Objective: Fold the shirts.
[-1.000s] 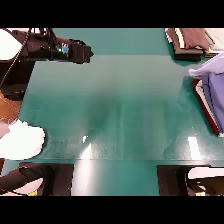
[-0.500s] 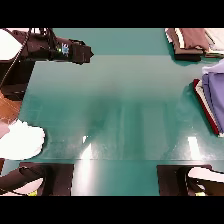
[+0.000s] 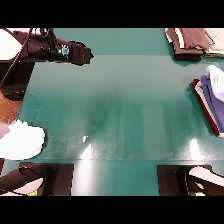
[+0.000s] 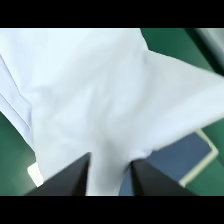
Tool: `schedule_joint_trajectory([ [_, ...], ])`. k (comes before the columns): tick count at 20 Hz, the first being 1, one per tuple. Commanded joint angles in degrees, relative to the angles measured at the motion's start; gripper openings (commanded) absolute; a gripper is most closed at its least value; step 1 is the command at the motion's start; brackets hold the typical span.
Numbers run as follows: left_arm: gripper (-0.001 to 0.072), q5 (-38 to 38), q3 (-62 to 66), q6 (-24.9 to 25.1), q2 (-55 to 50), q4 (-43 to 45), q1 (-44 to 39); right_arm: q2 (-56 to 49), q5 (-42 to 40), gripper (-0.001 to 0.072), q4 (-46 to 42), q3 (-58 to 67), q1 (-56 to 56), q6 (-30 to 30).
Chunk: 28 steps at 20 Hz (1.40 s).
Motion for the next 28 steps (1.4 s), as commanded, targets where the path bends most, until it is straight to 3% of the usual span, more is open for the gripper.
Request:
schedule_joint_trajectory([
  [1,0.0025,-0.13,0.0,0.2,-0.02,0.04,-0.02,1.18,1.11,0.052,-2.82,-7.02,-3.54,0.09],
  [2,0.0025,-0.11,0.0,0.2,-0.02,0.02,-0.02,1.18,1.2,0.0623,-2.75,-7.52,-4.15,0.09],
  [4,0.0025,-0.09,0.0,0.15,-0.02,0.04,-0.02,1.2,1.01,0.0629,-0.48,-6.54,-4.15,0.09],
  [7,0.0025,0.02,0.0,0.13,-0.02,0.02,-0.02,1.22,1.49,0.0629,11.56,-2.49,-0.33,0.09],
  [11,0.0025,0.24,0.0,0.2,-0.02,0.57,0.0,1.2,2.14,0.0624,24.33,1.66,14.19,0.07],
  [14,0.0025,-0.15,0.0,0.98,-0.02,0.61,-0.02,1.16,2.12,0.0439,24.46,3.48,27.8,0.04],
  [16,0.0025,1.36,0.0,0.96,-0.02,0.39,-0.02,1.16,1.81,0.0427,24.04,4.42,35.76,0.0],
  [17,0.0025,2.03,0.0,0.96,-0.02,0.42,-0.02,1.18,1.6,0.0306,24.06,4.7,39.15,-0.04],
  [18,0.0025,2.67,0.02,0.96,-0.02,0.42,-0.02,1.16,1.62,0.0118,24.06,5.07,41.88,-0.87],
  [19,0.0025,3.48,0.0,0.98,-0.02,0.42,-0.02,1.22,1.64,0.0017,24.13,5.18,44.13,-2.05],
  [28,0.0025,5.18,0.02,0.96,-0.02,0.35,-0.02,1.18,2.01,0.0017,24.2,5.16,49.96,-2.08],
])
